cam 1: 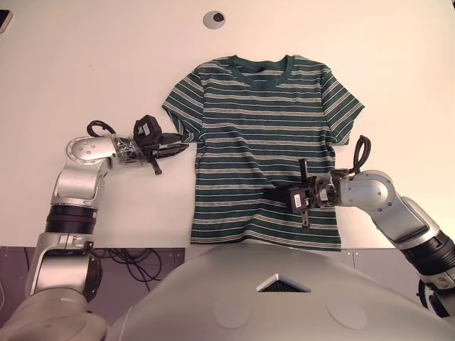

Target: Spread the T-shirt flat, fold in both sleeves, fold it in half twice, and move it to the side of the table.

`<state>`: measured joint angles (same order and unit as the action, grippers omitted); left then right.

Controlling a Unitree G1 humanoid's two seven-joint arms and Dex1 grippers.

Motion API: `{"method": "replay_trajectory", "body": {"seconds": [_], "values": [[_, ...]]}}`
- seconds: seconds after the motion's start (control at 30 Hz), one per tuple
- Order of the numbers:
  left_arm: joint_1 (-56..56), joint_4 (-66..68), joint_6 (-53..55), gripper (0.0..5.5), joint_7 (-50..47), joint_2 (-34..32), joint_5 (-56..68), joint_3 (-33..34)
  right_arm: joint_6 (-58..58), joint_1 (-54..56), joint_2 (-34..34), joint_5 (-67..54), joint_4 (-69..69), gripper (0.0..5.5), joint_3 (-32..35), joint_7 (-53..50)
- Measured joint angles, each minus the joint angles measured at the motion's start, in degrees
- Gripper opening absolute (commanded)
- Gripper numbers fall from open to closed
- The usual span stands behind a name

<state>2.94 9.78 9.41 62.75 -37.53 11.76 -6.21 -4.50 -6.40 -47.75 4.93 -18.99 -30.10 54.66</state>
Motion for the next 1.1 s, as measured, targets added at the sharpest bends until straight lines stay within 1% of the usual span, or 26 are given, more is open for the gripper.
{"method": "replay_trajectory", "body": {"seconds": [0.1, 0.2, 0.4, 0.53, 0.63, 0.67, 0.73, 0.83, 1.0, 1.1], "values": [[0.05, 0.43, -0.95, 0.38, -0.07, 0.08, -0.02, -0.15, 0.00, 0.03, 0.00, 0.00, 0.00, 0.00, -0.06, 0.00], [-0.29, 0.96, -2.35, 0.04, -0.74, 0.27, 0.01, 0.00, -0.24, 0.68, 0.01, 0.02, 0.36, 0.00, -0.55, 0.14], [-0.46, 2.67, -3.56, 0.04, -2.57, 1.58, 0.81, 1.67, -0.38, 1.31, 0.01, 0.02, 0.64, 0.00, -1.12, 0.16], [0.00, 1.60, -9.00, 0.04, -2.44, 1.83, 1.58, 3.38, -0.39, 1.35, 0.00, 0.01, 0.64, 0.00, -1.15, 0.17], [1.21, -0.31, -12.44, 0.04, -3.38, 1.92, -0.46, 2.80, -0.42, 1.35, 0.00, 0.01, 0.66, 0.00, -1.15, 0.16], [1.72, -0.75, -13.22, 0.04, -3.96, 1.90, -1.50, 2.30, -0.47, 1.34, 0.00, 0.01, 0.68, 0.00, -1.16, 0.16], [3.73, -1.60, -16.25, 0.04, -5.78, 1.99, -7.14, -0.95, -0.61, 1.33, 0.00, 0.01, 0.75, 0.00, -1.19, 0.14], [7.00, -1.74, -18.51, 0.04, -7.67, 2.47, -12.47, -4.40, -0.71, 1.31, 0.00, 0.00, 0.78, 0.00, -1.23, 0.11], [14.24, -0.95, -21.53, 0.04, -9.31, 7.56, -19.33, -12.05, -2.14, 2.21, 0.08, 0.00, 1.86, 0.00, -1.88, 0.19], [16.38, 2.51, -23.54, 0.04, -10.34, 10.07, -23.17, -16.23, -2.79, 3.13, 0.13, -0.03, 2.62, 0.00, -2.28, 0.75]]}}
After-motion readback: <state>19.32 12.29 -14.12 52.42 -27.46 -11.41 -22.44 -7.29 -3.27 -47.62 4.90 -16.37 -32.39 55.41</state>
